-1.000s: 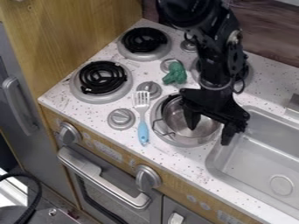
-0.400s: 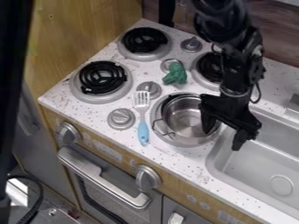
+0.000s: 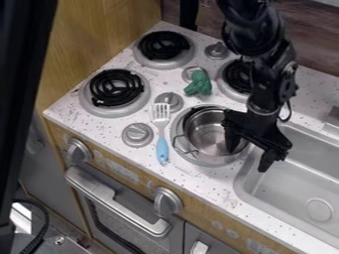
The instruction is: Place the silver pot on the bottom left burner
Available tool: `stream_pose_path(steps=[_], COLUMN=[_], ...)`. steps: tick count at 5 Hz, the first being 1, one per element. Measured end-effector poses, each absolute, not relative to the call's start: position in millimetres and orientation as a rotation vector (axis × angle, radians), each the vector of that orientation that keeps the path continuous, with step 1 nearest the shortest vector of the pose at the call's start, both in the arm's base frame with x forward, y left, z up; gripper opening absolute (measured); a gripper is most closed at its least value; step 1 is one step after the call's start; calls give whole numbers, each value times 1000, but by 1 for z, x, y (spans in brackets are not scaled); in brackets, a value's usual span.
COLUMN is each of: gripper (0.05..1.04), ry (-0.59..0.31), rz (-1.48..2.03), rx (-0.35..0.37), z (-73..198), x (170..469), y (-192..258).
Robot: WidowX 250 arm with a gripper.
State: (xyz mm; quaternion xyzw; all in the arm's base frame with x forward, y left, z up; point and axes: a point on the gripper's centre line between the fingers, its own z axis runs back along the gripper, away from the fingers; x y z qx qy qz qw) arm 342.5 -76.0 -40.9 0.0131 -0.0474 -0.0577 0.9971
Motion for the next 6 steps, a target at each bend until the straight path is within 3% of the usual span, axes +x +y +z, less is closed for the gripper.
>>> stream_pose_path(steps=[1, 2, 3, 4, 5, 6], gripper=[697, 394, 164, 74, 69, 69], ry=[-100, -94, -120, -158, -221, -210], rz=[-132, -151, -153, -139, -148, -74], rx=[12, 48, 56, 61, 122, 140], z=[-48, -49, -44, -25, 7, 14], x=[344, 344, 344, 349, 358, 352], y=[-76, -69, -63, -47, -20, 13])
